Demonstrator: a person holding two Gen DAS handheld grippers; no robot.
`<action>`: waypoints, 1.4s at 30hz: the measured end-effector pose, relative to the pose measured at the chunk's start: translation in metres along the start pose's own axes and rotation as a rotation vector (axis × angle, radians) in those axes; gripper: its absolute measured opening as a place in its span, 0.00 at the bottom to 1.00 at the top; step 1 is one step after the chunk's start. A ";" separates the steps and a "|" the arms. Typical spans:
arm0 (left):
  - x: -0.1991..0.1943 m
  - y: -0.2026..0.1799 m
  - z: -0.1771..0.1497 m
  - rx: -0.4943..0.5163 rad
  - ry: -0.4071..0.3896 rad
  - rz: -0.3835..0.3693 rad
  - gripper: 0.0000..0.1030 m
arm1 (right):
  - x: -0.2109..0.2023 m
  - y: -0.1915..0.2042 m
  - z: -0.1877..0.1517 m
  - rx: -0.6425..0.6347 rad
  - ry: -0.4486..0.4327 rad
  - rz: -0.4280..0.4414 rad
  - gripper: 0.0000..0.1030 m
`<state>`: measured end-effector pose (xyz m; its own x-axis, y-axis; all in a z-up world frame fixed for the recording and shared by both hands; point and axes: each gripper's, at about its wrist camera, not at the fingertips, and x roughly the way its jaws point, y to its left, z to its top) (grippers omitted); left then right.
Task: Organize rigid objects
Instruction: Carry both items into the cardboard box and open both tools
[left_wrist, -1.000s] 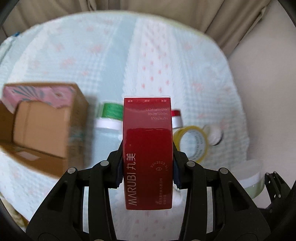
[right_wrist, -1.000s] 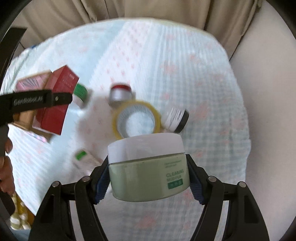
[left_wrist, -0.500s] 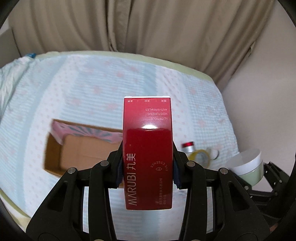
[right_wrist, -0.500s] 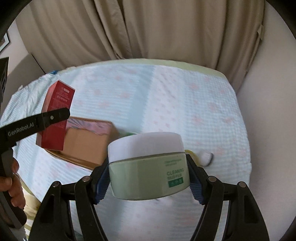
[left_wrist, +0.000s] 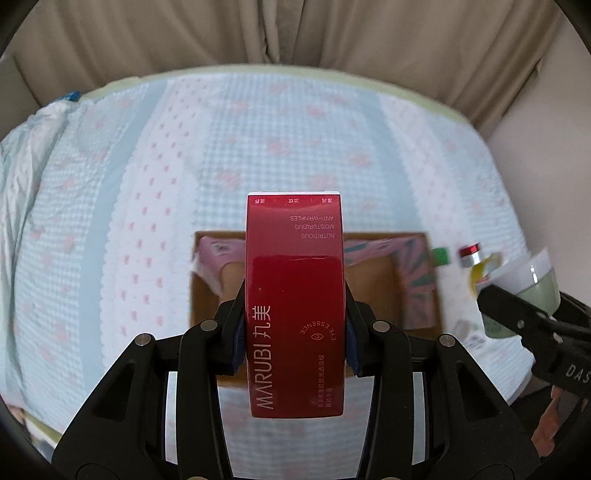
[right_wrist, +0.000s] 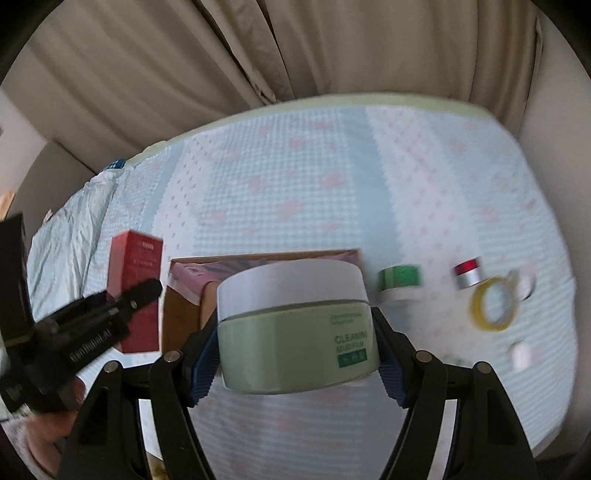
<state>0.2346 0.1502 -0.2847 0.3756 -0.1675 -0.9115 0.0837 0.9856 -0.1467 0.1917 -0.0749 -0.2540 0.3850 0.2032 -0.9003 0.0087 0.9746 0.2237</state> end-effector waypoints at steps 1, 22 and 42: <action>0.007 0.003 -0.001 0.005 0.010 0.002 0.36 | 0.007 0.004 0.000 0.008 0.012 -0.001 0.67; 0.154 0.011 -0.029 0.094 0.256 0.032 0.36 | 0.194 -0.015 -0.020 0.178 0.330 -0.034 0.67; 0.125 0.015 -0.027 0.145 0.219 0.004 1.00 | 0.170 -0.012 -0.020 0.176 0.295 -0.002 1.00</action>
<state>0.2581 0.1445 -0.4115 0.1685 -0.1393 -0.9758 0.2194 0.9704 -0.1006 0.2383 -0.0499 -0.4176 0.1018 0.2451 -0.9641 0.1778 0.9491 0.2600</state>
